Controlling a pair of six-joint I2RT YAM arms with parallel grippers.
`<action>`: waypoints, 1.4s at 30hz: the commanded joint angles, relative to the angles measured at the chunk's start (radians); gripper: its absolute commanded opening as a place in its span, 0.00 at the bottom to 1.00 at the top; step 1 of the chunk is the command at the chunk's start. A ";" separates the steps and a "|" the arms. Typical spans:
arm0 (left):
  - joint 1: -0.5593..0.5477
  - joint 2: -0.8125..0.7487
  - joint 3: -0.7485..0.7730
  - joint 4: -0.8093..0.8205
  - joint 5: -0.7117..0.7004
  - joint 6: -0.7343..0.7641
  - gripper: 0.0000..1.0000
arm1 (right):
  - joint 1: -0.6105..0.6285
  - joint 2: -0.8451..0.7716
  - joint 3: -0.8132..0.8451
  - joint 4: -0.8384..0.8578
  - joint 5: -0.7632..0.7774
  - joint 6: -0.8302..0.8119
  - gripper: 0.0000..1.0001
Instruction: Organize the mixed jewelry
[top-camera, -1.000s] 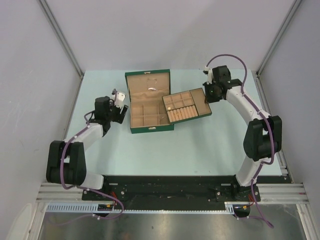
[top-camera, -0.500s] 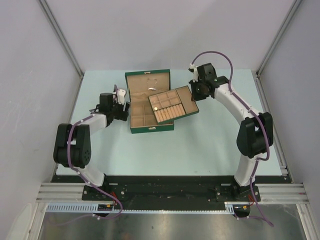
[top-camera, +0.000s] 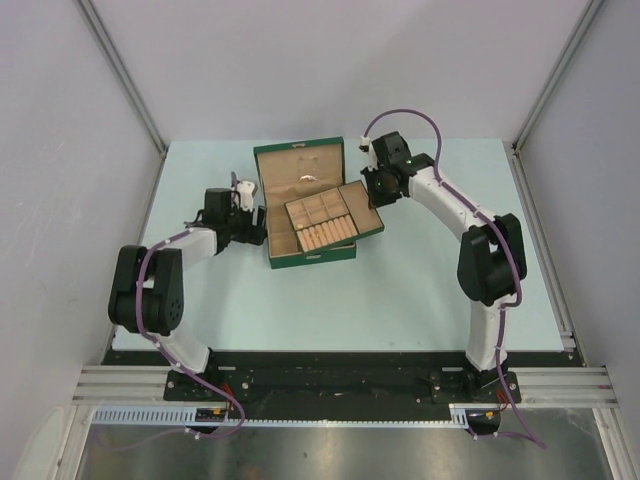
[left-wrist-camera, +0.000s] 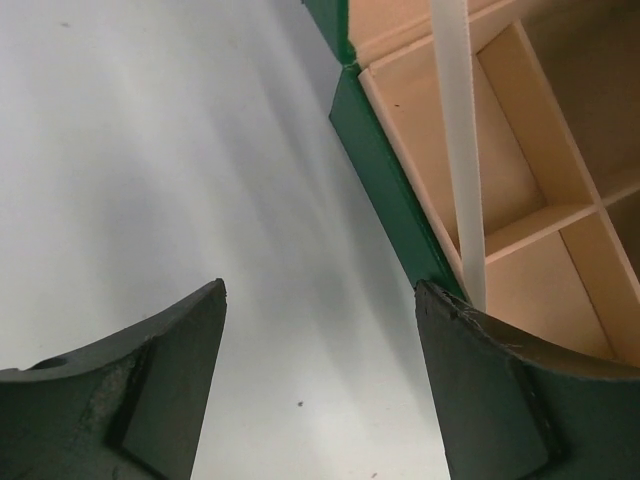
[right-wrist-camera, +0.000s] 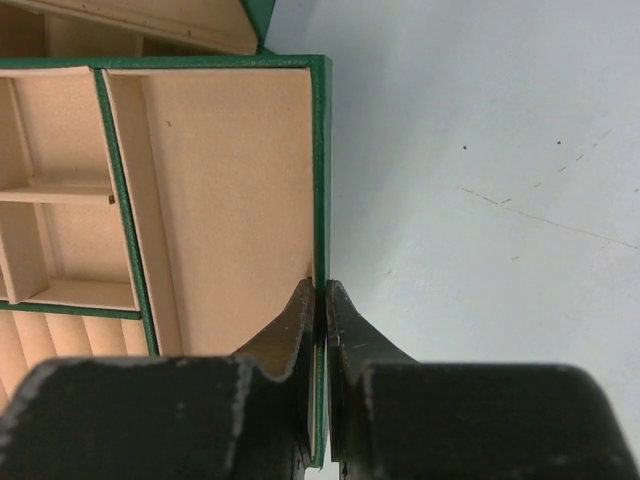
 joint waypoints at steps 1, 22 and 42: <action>-0.053 -0.056 -0.011 0.005 0.065 -0.028 0.82 | 0.006 0.005 0.065 0.006 0.014 0.024 0.00; -0.153 -0.068 0.049 -0.058 0.076 0.010 0.82 | 0.035 0.090 0.155 -0.036 0.057 -0.001 0.00; -0.046 -0.237 -0.033 -0.047 0.059 0.062 0.83 | 0.049 0.131 0.184 -0.016 0.055 -0.027 0.00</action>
